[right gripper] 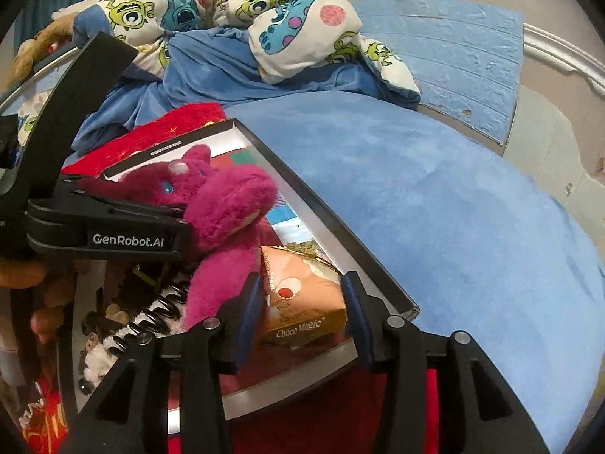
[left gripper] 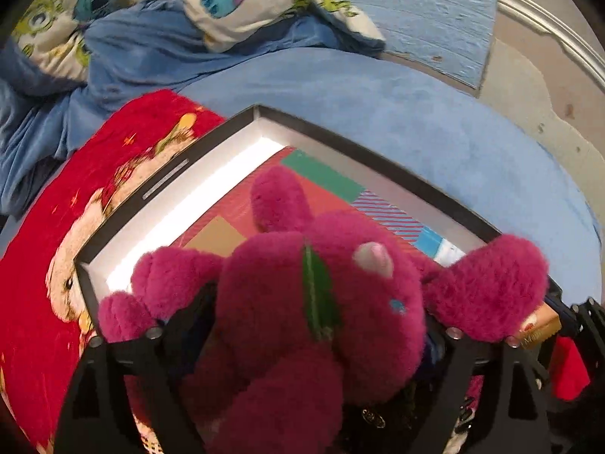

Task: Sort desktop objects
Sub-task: 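Lower the pink plush and Choco Magic packet into the tray and open both grippers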

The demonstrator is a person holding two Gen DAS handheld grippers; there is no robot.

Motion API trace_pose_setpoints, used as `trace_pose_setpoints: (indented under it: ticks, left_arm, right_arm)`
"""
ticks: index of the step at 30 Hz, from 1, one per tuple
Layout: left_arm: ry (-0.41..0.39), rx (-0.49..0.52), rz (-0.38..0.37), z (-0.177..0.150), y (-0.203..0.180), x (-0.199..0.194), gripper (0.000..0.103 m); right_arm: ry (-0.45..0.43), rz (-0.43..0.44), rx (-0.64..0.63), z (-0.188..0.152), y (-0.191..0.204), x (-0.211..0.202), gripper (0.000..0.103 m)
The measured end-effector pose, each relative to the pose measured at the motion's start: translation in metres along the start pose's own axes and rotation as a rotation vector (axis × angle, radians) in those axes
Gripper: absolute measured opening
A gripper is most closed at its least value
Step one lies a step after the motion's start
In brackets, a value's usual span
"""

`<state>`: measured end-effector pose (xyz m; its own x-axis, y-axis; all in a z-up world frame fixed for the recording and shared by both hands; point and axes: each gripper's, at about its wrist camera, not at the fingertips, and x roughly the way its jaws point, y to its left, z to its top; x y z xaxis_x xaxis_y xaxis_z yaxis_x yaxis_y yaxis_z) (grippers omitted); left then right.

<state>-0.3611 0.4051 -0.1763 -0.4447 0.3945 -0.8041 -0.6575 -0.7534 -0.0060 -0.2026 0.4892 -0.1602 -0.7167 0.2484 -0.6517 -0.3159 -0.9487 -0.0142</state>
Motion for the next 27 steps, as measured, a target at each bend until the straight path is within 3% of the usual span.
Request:
trace_pose_setpoints:
  ticks: [8,12,18,27]
  left_arm:
    - [-0.017,-0.014,0.042,-0.003,0.006,-0.007,0.103]
    - [-0.006,-0.013,0.033,-0.005,0.011,-0.014,0.103]
    - [-0.041,-0.012,-0.005,-0.003,0.009,-0.028,0.103]
    - [-0.091,0.029,-0.036,0.0,0.002,-0.055,0.103]
  right_arm:
    - [0.002,0.019,-0.052,0.002,0.009,0.001,0.066]
    - [-0.003,-0.032,-0.086,0.003,0.015,0.0,0.103]
    - [-0.003,-0.036,-0.084,0.004,0.018,-0.004,0.103]
    - [-0.028,0.03,-0.01,0.011,0.008,-0.023,0.103]
